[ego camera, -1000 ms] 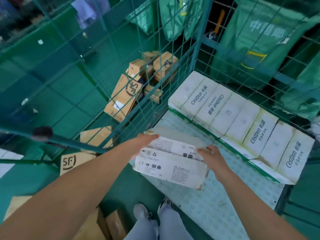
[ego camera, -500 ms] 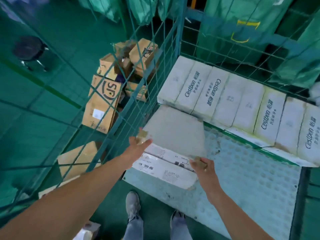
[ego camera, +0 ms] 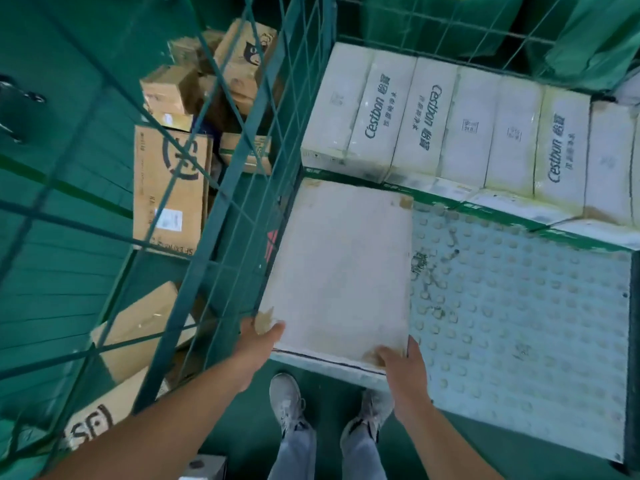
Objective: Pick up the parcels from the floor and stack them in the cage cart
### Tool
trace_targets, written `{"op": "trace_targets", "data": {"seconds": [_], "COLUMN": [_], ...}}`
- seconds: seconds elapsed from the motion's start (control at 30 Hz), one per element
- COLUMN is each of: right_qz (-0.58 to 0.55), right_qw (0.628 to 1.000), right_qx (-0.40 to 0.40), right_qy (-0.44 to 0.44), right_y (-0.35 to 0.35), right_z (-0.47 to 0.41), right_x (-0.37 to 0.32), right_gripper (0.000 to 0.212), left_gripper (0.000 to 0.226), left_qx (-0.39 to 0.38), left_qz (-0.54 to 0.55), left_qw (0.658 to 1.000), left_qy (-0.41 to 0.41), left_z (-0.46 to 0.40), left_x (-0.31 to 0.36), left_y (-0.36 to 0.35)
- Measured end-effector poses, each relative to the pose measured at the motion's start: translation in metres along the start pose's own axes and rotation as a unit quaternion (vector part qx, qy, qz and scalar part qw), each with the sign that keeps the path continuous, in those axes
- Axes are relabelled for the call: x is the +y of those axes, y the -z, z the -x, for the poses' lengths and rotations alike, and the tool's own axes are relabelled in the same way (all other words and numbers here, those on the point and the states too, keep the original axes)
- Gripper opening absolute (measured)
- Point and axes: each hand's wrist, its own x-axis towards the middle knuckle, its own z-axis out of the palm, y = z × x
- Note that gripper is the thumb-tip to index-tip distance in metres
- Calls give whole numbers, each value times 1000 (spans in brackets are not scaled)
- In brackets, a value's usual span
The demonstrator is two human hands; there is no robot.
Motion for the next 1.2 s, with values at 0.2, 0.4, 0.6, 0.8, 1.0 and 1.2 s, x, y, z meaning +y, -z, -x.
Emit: {"op": "trace_targets", "data": {"seconds": [0.2,0.4,0.6,0.8,1.0,1.2], "right_qz": [39,75,34,35,111,173], "right_qw": [997,991,987,986,977,965], "right_qx": [-38,-114,-154,-164,-179,-197], "right_qy": [59,-12,-40,9,20,19], "right_y": [-6,-29,-48,-39,-20,6], "right_z": [-54,-93,-97,-90,-41,57], "right_x": [2,-6,7,19,4,-44], "right_gripper": [69,76,89,83,69,37], "left_gripper": [48,67,79,76,55,31], "left_qx": [18,34,11,-27,-113,-153], "left_qz": [141,229,170,83,-8,-93], "left_qw": [990,973,985,996,993,983], "left_qy": [12,10,1,28,20,-29], "left_z": [-40,-61,-68,-62,2,119], "left_x": [16,30,18,18,37,59], "left_y": [-35,-41,-51,-44,-38,-10]}}
